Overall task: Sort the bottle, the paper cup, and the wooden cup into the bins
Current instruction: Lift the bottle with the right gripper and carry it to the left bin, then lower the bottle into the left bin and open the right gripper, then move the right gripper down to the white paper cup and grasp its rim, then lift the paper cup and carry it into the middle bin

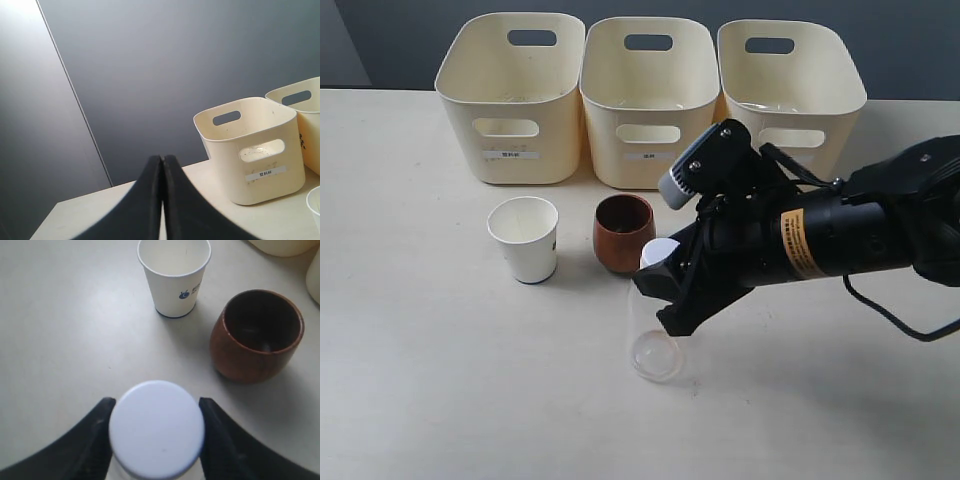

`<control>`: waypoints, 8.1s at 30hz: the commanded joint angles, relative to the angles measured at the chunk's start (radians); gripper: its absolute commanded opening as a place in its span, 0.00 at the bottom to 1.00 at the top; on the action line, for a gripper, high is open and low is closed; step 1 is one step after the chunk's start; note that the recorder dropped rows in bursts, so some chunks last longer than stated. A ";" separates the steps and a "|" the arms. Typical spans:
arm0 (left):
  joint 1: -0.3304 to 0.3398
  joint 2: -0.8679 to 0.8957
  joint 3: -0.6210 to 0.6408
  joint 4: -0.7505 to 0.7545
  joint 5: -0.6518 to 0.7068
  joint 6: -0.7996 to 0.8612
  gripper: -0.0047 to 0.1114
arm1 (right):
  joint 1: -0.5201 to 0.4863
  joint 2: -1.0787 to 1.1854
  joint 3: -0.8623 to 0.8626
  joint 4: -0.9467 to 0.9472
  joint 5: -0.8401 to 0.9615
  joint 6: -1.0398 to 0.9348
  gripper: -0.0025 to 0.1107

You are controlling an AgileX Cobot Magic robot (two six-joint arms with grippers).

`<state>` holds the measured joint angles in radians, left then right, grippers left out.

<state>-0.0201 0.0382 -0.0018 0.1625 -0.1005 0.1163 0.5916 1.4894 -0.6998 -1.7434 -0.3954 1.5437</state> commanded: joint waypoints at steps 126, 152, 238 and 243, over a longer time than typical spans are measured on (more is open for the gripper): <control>-0.001 -0.002 0.002 0.000 -0.006 -0.002 0.04 | 0.017 0.701 -0.983 1.103 0.140 -1.222 0.47; -0.001 -0.002 0.002 0.000 -0.006 -0.002 0.04 | 0.319 0.298 -0.655 0.786 0.489 -1.270 0.47; -0.001 -0.002 0.002 0.000 -0.006 -0.002 0.04 | 0.236 0.681 -0.984 1.928 1.119 -2.511 0.03; -0.001 -0.002 0.002 0.000 -0.006 -0.002 0.04 | 0.236 0.587 -0.984 1.928 1.140 -2.509 0.02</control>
<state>-0.0201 0.0382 -0.0018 0.1625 -0.1005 0.1163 0.8322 2.1242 -1.6771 0.1899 0.7241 -0.9689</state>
